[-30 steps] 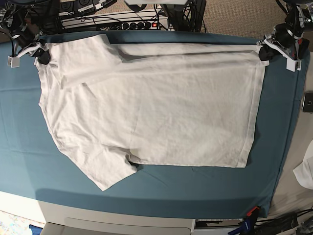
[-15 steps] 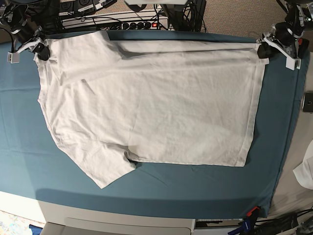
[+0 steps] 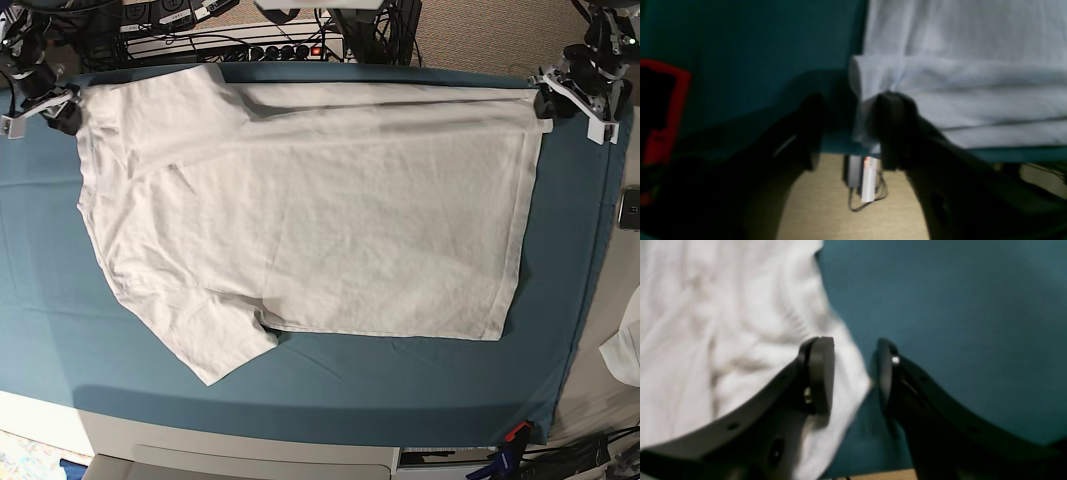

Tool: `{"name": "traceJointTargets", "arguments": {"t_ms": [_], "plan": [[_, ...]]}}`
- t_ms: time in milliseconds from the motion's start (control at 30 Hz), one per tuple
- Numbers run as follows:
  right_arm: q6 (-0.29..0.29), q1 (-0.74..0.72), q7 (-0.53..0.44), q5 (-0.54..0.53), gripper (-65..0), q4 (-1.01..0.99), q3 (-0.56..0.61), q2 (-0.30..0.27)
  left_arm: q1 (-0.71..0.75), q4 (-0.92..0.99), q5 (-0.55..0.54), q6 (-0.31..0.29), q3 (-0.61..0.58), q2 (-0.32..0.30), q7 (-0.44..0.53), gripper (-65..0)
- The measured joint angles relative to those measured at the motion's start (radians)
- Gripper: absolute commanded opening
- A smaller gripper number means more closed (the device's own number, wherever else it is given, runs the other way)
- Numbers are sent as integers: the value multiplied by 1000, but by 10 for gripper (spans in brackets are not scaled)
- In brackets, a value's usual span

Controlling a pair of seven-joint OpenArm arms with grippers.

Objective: Fold the T-shirt properly
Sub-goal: 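Open both grippers and lift them off the shirt edge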

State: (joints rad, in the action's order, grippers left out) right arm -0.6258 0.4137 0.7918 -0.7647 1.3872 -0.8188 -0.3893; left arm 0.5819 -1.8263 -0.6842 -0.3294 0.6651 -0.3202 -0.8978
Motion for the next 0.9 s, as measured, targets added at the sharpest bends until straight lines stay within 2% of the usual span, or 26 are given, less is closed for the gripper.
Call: {"name": "traceJointTargets", "arguments": {"t_ms": [100, 200, 367, 500, 567, 633, 700, 733, 900], "plan": [[-3, -47, 1, 50, -431, -2, -17, -16, -6, -50, 73, 12, 27, -2, -11, -373], [-3, -89, -6, 88, -431, -1, -17, -42, -8, -93, 114, 15, 37, -37, 8, -373], [-3, -129, -11, 115, -431, -1, -18, -63, -8, -105, 115, 20, 38, -82, 18, -373], [-2, -161, -20, 121, -431, -1, -20, -79, -21, -104, 119, 18, 39, -101, 123, -373], [-3, -183, -26, 122, -431, -1, -19, -78, -53, -104, 117, 17, 38, -100, 198, -373], [-3, -209, -30, 123, -431, -1, -18, -76, -111, -105, 114, 14, 37, -101, 227, -373], [-3, -242, -32, 127, -430, -2, -20, -76, -172, -103, 79, 27, 30, -111, 198, -373], [-2, -262, -32, 129, -430, -2, -19, -76, -203, -98, 55, 62, 19, -123, 183, -373], [-3, -358, -37, 206, -430, -2, 40, -79, -368, -3, 66, 100, -122, -185, 181, -373]]}}
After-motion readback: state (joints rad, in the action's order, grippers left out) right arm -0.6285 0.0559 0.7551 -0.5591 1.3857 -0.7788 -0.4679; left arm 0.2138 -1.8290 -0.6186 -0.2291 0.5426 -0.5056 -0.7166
